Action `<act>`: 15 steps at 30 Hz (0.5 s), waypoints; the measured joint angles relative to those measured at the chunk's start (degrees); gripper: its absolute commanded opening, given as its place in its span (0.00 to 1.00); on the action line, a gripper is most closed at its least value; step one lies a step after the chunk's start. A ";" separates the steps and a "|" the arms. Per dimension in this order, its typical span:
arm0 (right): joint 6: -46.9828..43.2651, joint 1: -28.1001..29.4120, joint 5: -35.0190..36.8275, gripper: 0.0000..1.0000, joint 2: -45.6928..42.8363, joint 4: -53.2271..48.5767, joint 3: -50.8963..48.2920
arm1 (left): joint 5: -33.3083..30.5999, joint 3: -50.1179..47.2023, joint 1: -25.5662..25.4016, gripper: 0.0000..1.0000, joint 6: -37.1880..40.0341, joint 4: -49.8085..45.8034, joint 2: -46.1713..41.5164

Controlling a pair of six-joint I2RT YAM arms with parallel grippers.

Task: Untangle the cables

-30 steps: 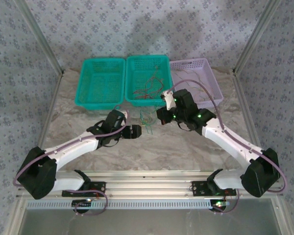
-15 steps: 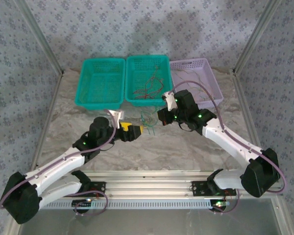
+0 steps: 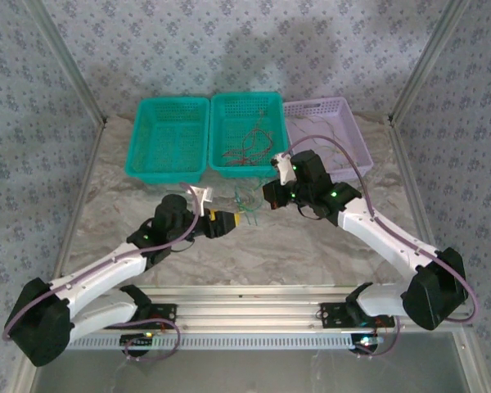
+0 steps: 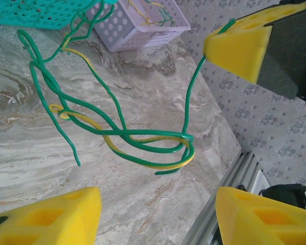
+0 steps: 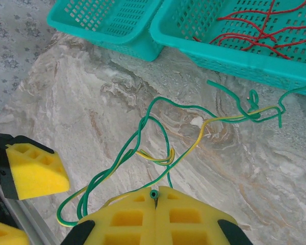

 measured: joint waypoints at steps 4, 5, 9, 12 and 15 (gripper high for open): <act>0.63 0.22 -1.20 0.00 1.01 0.26 0.00 | 0.79 1.64 -0.79 0.54 1.97 -0.24 2.86; 0.68 0.31 -1.42 0.00 1.20 0.26 0.00 | 0.94 1.79 -0.87 0.53 2.36 -0.24 3.34; 0.87 0.79 -1.90 0.00 1.77 0.26 0.00 | 1.11 2.21 -1.16 0.45 3.69 -0.94 4.52; 0.98 0.87 -2.10 0.00 1.92 0.33 0.00 | 1.14 2.43 -1.16 0.45 4.09 -0.98 4.52; 1.05 0.87 -2.36 0.00 2.19 0.52 0.00 | 1.14 2.49 -1.16 0.41 4.26 -0.96 4.63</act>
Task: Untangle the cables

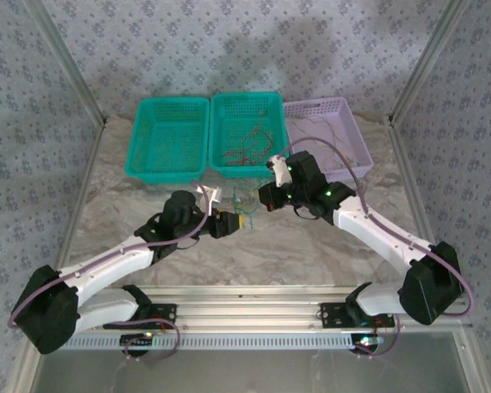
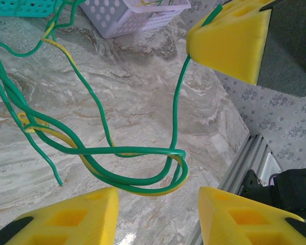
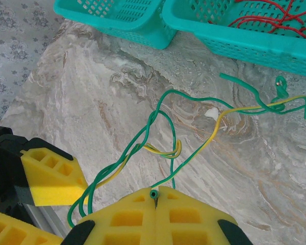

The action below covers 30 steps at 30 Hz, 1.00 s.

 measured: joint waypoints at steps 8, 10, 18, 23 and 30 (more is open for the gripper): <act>-0.02 0.37 -0.24 0.00 0.31 -0.04 0.00 | -0.26 0.79 0.00 0.21 1.84 -1.79 0.92; -0.02 0.39 -0.24 0.00 0.31 -0.04 0.00 | -0.59 0.79 0.00 0.26 1.99 -2.45 0.57; -0.02 0.39 -0.13 0.00 0.31 0.15 -0.04 | -4.81 0.13 0.00 0.80 -0.39 -3.65 -5.44; -0.02 0.59 0.07 0.00 0.31 0.57 -0.17 | -5.42 -0.92 0.00 0.79 -2.82 -2.75 -7.32; -0.02 0.66 0.04 0.00 0.31 0.81 -0.17 | -4.76 -0.59 0.00 0.72 -2.05 -6.08 -5.14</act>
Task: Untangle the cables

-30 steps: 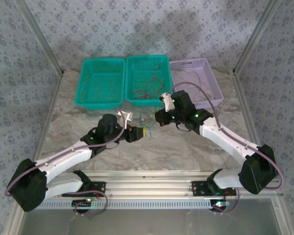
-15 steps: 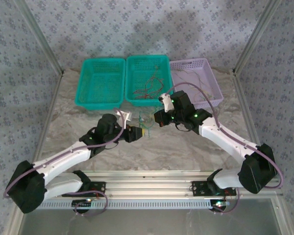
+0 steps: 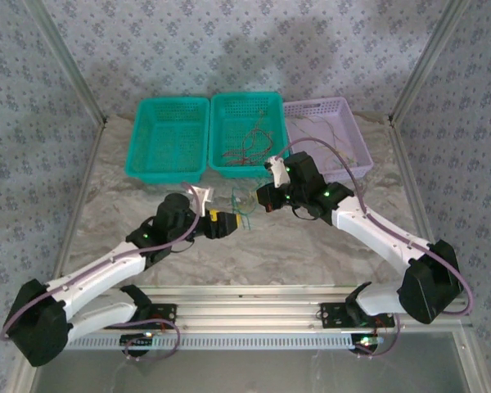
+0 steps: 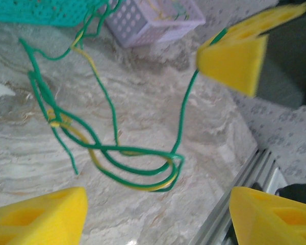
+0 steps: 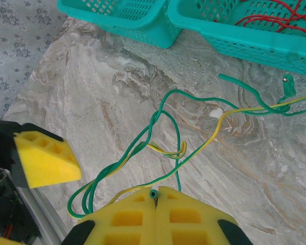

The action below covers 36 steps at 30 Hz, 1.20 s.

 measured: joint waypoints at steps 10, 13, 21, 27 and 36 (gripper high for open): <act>-0.31 0.98 -1.18 0.00 0.00 0.02 0.00 | -1.18 2.91 0.00 0.71 5.35 -5.92 3.52; -0.68 1.20 -1.95 0.00 0.02 -0.04 0.00 | -2.47 2.86 -0.02 0.70 6.43 -5.77 3.39; -0.68 1.22 -5.31 0.00 1.20 0.02 0.00 | -3.87 0.81 -0.11 0.57 8.35 -2.23 2.29; -0.66 1.22 -7.58 0.00 1.95 0.11 0.00 | -3.76 0.63 -0.44 0.47 8.94 -0.74 2.36; -0.31 0.94 -8.20 0.00 2.12 0.76 0.00 | -2.25 0.55 -0.55 0.38 8.57 0.98 2.80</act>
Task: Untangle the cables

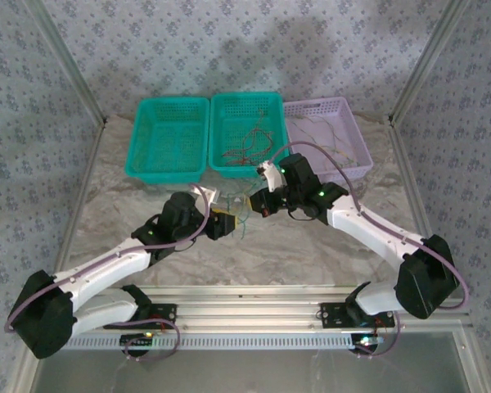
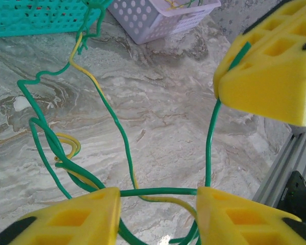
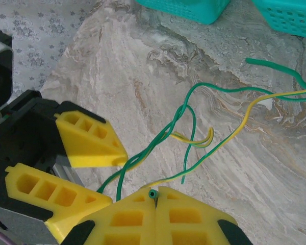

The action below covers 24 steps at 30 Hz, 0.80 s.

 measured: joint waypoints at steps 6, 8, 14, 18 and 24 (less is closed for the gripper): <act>0.74 -0.37 -0.15 0.00 -0.02 1.03 0.00 | 1.44 -0.39 -0.70 0.23 -0.44 0.50 0.26; 0.74 -0.46 -0.17 0.00 -0.02 1.03 0.00 | 1.88 -0.39 -0.87 0.15 -0.61 0.85 0.74; 0.70 -1.18 -0.20 0.00 -0.61 0.92 0.00 | 2.47 -0.39 -1.66 0.00 -0.48 1.18 1.40; 0.48 -2.51 0.09 0.00 -2.69 -0.07 -0.04 | 2.71 -0.39 -1.77 0.00 -0.44 1.22 1.42; 0.83 -5.92 2.97 0.00 -6.93 -1.22 -1.53 | 3.13 -1.18 -1.79 0.00 -0.26 1.05 1.36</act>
